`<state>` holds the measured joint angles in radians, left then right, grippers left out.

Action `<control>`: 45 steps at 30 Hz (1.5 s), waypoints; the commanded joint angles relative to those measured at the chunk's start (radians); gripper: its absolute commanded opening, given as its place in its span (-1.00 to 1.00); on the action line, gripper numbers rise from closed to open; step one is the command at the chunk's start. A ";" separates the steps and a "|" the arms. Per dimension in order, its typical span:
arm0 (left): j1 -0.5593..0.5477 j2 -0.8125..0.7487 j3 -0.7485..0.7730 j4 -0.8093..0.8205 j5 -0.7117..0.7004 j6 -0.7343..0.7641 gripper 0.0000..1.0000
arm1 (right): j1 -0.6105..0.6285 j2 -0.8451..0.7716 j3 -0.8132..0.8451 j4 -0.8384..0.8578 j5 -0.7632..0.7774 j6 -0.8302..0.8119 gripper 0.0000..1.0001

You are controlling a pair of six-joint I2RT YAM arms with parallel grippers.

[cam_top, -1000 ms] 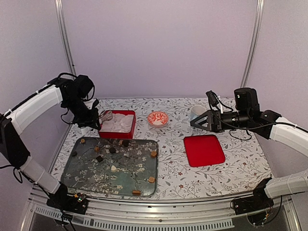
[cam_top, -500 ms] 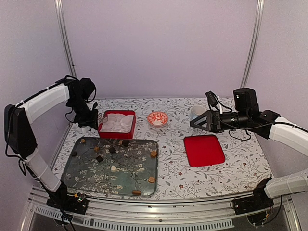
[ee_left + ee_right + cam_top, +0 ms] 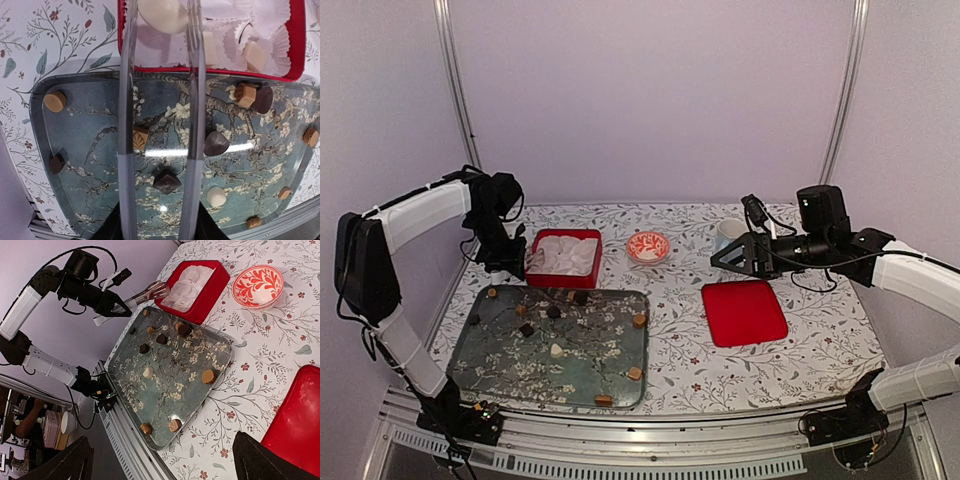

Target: Pack the chocolate

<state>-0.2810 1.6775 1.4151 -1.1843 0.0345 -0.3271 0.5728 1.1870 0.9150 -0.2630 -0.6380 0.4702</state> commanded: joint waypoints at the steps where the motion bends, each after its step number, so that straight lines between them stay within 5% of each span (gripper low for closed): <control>1: 0.010 0.001 -0.017 0.020 0.000 0.013 -0.34 | -0.005 0.008 0.024 0.001 -0.002 -0.016 0.98; 27: 0.008 -0.160 -0.030 -0.032 0.055 -0.047 -0.18 | -0.005 -0.009 0.017 0.016 -0.013 -0.015 0.98; 45: -0.134 -0.474 -0.321 -0.113 0.158 -0.303 -0.16 | -0.005 -0.056 -0.033 0.044 -0.048 0.000 0.98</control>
<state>-0.3656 1.2404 1.1412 -1.2781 0.1600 -0.5259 0.5724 1.1606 0.9039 -0.2520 -0.6685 0.4675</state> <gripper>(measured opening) 0.429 0.992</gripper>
